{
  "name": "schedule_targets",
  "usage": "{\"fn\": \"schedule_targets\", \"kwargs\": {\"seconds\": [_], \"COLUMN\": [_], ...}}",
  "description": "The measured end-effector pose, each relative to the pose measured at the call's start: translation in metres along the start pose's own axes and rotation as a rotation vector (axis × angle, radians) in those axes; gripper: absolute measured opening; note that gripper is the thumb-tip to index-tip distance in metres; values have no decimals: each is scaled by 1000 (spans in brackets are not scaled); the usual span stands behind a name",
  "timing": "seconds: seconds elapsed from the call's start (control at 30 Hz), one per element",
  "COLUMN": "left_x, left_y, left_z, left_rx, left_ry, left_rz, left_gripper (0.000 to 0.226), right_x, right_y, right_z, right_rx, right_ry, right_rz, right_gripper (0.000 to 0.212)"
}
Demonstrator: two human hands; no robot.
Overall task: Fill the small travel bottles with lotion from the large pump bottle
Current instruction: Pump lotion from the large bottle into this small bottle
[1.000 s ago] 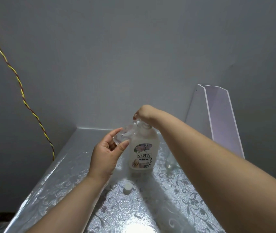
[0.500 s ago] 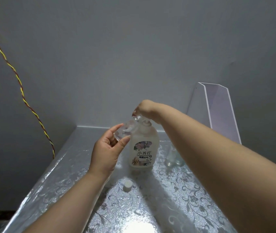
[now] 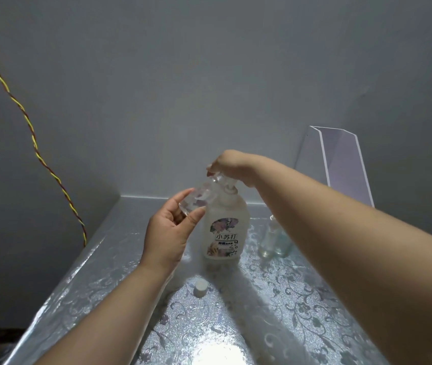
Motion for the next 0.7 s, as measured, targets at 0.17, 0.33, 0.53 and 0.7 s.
{"fn": "schedule_targets", "kwargs": {"seconds": [0.17, 0.33, 0.53, 0.7], "left_x": [4, 10, 4, 5], "left_y": [-6, -8, 2, 2], "left_z": [2, 2, 1, 1], "left_rx": [-8, -35, -36, -43], "left_ry": [12, 23, 58, 54], "left_rz": [24, 40, 6, 27], "left_gripper": [43, 39, 55, 56], "right_x": [-3, -3, 2, -4], "right_y": [0, 2, -3, -2], "right_z": [-9, -14, -2, -6], "right_rx": [73, 76, 24, 78], "right_ry": [5, 4, 7, 3], "right_rz": [-31, -47, 0, -24], "right_gripper": [36, 36, 37, 36]}}
Point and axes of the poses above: each hand's wrist, its own x-axis away from the middle knuckle, its own z-axis out of the back of the hand, y = z × x, the point moved 2 cm from there along -x, towards the middle knuckle, and after that the axes turned 3 degrees about z, right-handed, at the moved point
